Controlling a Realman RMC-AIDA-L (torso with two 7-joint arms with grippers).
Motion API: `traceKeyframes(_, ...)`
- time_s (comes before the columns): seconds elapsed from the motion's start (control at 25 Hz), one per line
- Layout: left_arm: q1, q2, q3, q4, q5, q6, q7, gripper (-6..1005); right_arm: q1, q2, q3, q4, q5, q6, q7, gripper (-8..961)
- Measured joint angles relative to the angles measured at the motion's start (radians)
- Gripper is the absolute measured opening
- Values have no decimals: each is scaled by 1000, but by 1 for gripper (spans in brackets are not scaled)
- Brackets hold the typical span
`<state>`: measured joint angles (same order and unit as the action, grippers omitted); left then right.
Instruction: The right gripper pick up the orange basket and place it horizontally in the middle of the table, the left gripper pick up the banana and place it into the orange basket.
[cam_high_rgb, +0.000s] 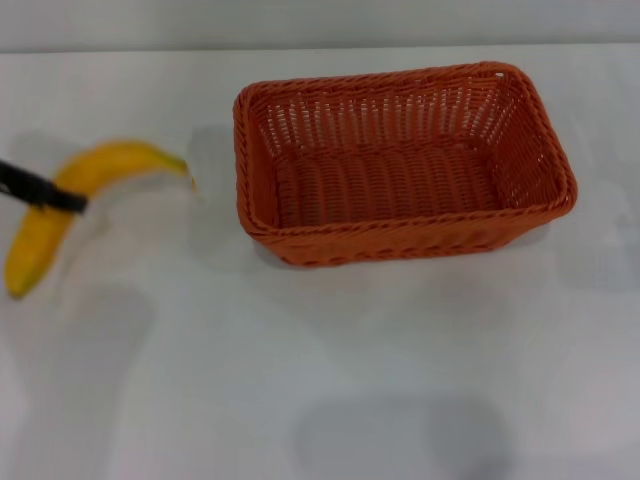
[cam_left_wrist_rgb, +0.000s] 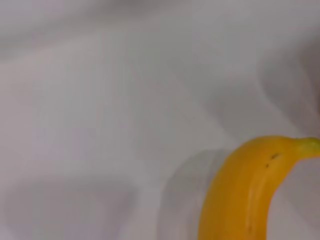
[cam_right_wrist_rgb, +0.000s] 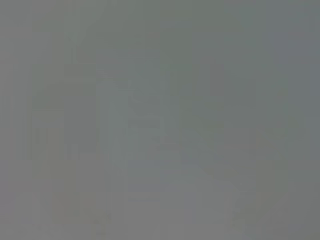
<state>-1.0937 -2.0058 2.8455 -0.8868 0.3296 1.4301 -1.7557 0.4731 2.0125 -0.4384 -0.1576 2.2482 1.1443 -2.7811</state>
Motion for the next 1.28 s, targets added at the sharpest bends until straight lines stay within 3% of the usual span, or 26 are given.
traceKeyframes(0.2, 0, 18, 1, -106, -289, 47, 39, 529, -2, 0, 20, 0, 1, 0, 0, 627)
traceKeyframes(0.36, -85, 29, 2, -118, -369, 127, 87, 535, 0, 1, 26, 1, 1, 0, 0, 627)
traceKeyframes(0.4, -154, 16, 2, -114, -353, 136, 114, 536, 0, 2, 26, 1, 1, 0, 0, 627)
traceKeyframes(0.44, -154, 16, 2, -114, -353, 136, 114, 537, 1, 2, 26, 2, 1, 0, 0, 627)
traceKeyframes(0.64, -337, -53, 3, -35, -259, 107, 199, 544, 6, 3, 26, 23, 1, 1, 0, 626)
traceKeyframes(0.68, -352, -58, 3, -17, -242, 97, 204, 545, 7, 3, 26, 25, 1, 1, 0, 626)
traceKeyframes(0.8, -411, -67, 3, 181, -132, -32, 194, 549, 6, 4, 26, 26, 1, 2, 0, 626)
traceKeyframes(0.96, -423, -67, 3, 388, -28, -176, 190, 554, 0, 3, 26, 26, 1, 4, 7, 626)
traceKeyframes(1.08, -421, -68, 3, 472, 35, -213, 193, 558, -5, 3, 26, 26, 1, 8, 21, 625)
traceKeyframes(1.28, -397, -69, 1, 481, 13, -210, 186, 565, -13, 0, 26, 25, 1, 13, 26, 625)
